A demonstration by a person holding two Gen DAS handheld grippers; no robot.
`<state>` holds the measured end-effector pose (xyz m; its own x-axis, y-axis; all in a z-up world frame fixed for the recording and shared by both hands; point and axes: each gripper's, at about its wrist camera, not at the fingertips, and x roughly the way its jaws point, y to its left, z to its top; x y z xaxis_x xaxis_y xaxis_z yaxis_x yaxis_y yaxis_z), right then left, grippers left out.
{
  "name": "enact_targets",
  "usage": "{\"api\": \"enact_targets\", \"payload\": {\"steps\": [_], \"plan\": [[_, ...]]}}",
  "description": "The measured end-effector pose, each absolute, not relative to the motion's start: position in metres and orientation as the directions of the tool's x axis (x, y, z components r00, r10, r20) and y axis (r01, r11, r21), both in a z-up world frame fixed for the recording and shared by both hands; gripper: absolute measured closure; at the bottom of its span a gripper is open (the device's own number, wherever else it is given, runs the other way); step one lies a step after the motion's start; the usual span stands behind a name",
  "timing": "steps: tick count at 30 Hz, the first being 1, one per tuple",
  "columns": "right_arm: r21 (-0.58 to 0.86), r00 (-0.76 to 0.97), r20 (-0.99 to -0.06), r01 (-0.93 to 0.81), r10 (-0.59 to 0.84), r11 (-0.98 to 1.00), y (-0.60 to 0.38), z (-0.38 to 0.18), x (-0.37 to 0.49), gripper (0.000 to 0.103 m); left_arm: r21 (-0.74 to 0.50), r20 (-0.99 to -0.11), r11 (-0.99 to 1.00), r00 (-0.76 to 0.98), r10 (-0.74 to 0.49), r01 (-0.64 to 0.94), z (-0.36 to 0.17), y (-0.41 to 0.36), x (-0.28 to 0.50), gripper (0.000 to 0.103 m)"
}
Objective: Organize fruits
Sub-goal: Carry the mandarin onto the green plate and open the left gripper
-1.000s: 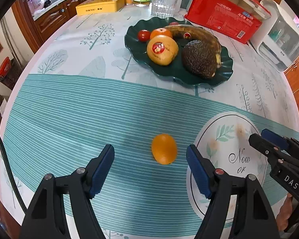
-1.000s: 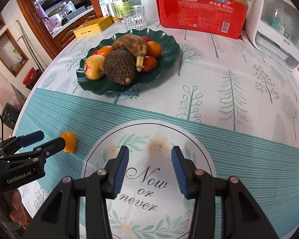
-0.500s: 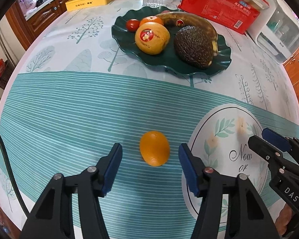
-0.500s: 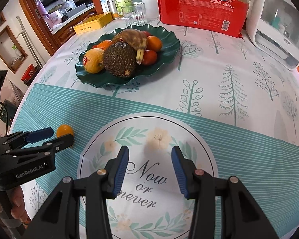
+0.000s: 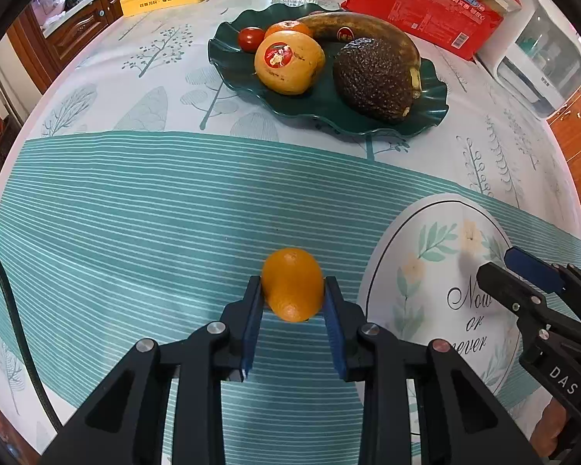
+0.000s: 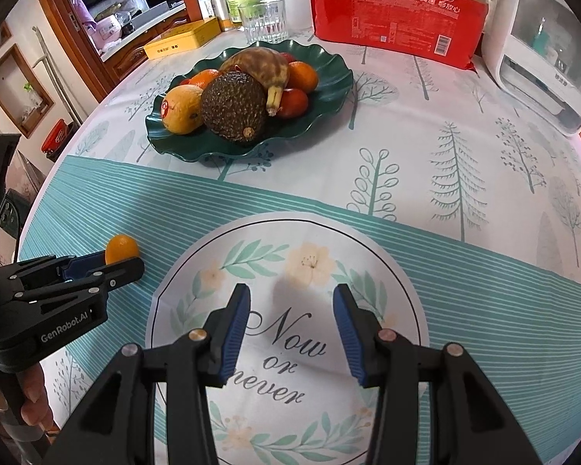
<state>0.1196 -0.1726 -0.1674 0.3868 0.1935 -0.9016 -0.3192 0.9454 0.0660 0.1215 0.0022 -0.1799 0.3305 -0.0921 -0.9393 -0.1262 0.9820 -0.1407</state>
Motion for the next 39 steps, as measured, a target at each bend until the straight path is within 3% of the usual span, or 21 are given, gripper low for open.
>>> {"api": "enact_targets", "payload": {"steps": [5, 16, 28, 39], "plan": [[0.068, 0.385, -0.901, -0.323, 0.197, 0.944, -0.171, -0.168, 0.120, 0.058, -0.196, -0.932, 0.972, 0.333, -0.143, -0.131, -0.178, 0.007, 0.119, 0.075], [0.077, 0.397, -0.893, -0.329, 0.212, 0.941, -0.169, -0.160, 0.126, 0.058, -0.197, -0.909, 0.978, 0.388, -0.153, -0.075, -0.142, -0.001, 0.126, 0.075], [0.074, 0.480, -0.851, -0.295, 0.214, 0.953, -0.172, -0.119, 0.174, 0.058, -0.108, -0.863, 0.994, 0.499, -0.082, -0.025, -0.073, 0.013, 0.196, 0.075], [0.040, 0.577, -0.802, -0.201, 0.151, 0.979, -0.177, -0.077, 0.244, 0.058, -0.092, -0.865, 0.996, 0.495, -0.081, 0.002, -0.073, 0.010, 0.272, 0.075]]}}
